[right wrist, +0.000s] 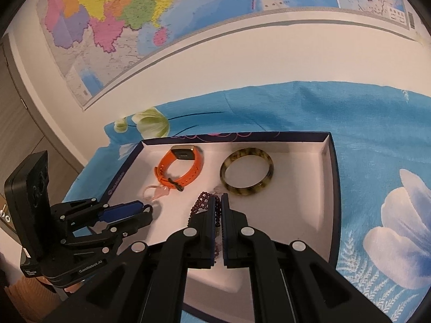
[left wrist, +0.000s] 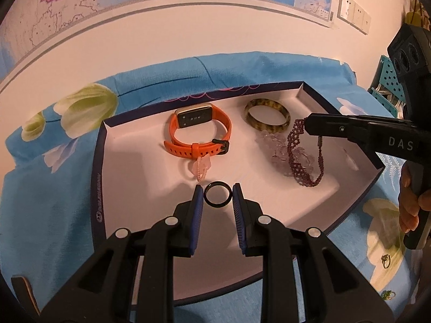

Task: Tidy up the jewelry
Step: 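Carry the black ring with the left tool while the right tool carries the necklace into the box, then open the right tool to drop the necklace while the left tool releases the black ring in the box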

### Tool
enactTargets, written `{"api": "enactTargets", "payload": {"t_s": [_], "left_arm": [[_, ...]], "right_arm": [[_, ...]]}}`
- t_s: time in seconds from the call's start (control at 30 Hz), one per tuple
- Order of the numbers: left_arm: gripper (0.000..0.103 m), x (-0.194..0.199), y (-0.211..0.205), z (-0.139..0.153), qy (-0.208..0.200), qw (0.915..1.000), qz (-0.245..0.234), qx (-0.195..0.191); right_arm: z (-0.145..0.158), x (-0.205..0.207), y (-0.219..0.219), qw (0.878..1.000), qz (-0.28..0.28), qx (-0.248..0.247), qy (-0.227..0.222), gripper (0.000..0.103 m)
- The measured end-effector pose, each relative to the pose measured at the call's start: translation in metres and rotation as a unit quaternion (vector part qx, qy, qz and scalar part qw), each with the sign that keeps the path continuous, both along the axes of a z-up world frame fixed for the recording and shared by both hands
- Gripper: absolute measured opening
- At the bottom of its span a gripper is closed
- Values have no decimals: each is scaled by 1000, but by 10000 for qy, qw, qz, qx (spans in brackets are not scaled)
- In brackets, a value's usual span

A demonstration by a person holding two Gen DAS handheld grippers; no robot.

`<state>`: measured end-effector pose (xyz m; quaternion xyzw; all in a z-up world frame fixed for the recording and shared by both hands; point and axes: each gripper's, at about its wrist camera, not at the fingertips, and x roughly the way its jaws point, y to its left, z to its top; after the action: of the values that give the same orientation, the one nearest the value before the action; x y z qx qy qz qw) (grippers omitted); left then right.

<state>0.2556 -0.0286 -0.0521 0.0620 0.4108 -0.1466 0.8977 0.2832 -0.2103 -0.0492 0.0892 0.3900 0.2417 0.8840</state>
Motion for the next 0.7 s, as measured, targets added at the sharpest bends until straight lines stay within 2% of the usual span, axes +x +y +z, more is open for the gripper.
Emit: {"api": "enactTargets", "payload": {"t_s": [0.4,0.5,0.57,0.6,0.7], "left_arm": [[23,2,-3,-3,88,10000,-6,0],[30,1,-1,-2,61,10000,9,-11],[32,-1,0,1,20,10000,33,-34],[33,-2,2,2,8,10000,40,-49],[38,-8,5,10,-121,9998,37,-149]], "right_arm": [[-11,10,-2,9996,-158,-129,191,6],[-10,10,-4,9995,-207,-112,189,7],[-8,7,-6,9995,-259,-110,147,14],[-6,6,-8,9995,-281,-89,127,22],[1,-2,-11,9995,-298,-78,7,25]]}}
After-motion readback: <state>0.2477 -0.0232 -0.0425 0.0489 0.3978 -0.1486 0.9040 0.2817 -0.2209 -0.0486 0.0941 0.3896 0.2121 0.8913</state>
